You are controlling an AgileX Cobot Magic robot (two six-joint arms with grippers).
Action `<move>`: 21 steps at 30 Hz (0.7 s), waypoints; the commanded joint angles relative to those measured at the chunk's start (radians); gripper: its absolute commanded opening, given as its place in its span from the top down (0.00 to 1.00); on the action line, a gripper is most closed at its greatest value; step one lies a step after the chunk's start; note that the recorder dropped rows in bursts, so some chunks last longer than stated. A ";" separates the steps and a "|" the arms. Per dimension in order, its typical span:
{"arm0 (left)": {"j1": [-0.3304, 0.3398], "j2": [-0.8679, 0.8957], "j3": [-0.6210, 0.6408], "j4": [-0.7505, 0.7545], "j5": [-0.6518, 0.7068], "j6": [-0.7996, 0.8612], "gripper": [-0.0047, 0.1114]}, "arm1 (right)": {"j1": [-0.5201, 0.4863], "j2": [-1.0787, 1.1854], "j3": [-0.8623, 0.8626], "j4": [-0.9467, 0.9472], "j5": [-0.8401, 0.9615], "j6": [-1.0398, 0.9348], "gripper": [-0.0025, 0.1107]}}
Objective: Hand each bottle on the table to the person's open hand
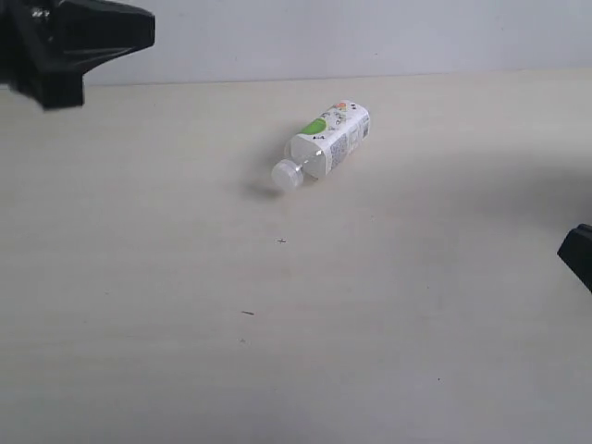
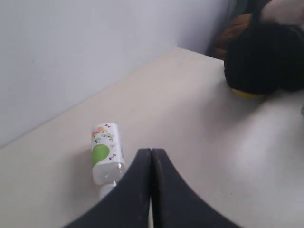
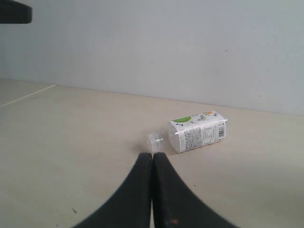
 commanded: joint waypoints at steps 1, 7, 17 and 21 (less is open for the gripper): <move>0.000 -0.174 0.113 -0.116 0.006 0.071 0.96 | -0.003 -0.003 0.005 -0.005 -0.007 -0.001 0.98; 0.000 -0.386 0.213 -0.116 0.001 0.069 0.96 | -0.003 -0.003 0.005 -0.005 -0.007 -0.001 0.98; 0.000 -0.694 0.526 -0.116 -0.026 0.066 0.96 | -0.003 -0.003 0.005 -0.005 -0.015 -0.001 0.98; 0.000 -0.778 0.629 -0.116 -0.024 0.070 0.96 | -0.003 -0.003 0.005 -0.005 -0.021 -0.001 0.98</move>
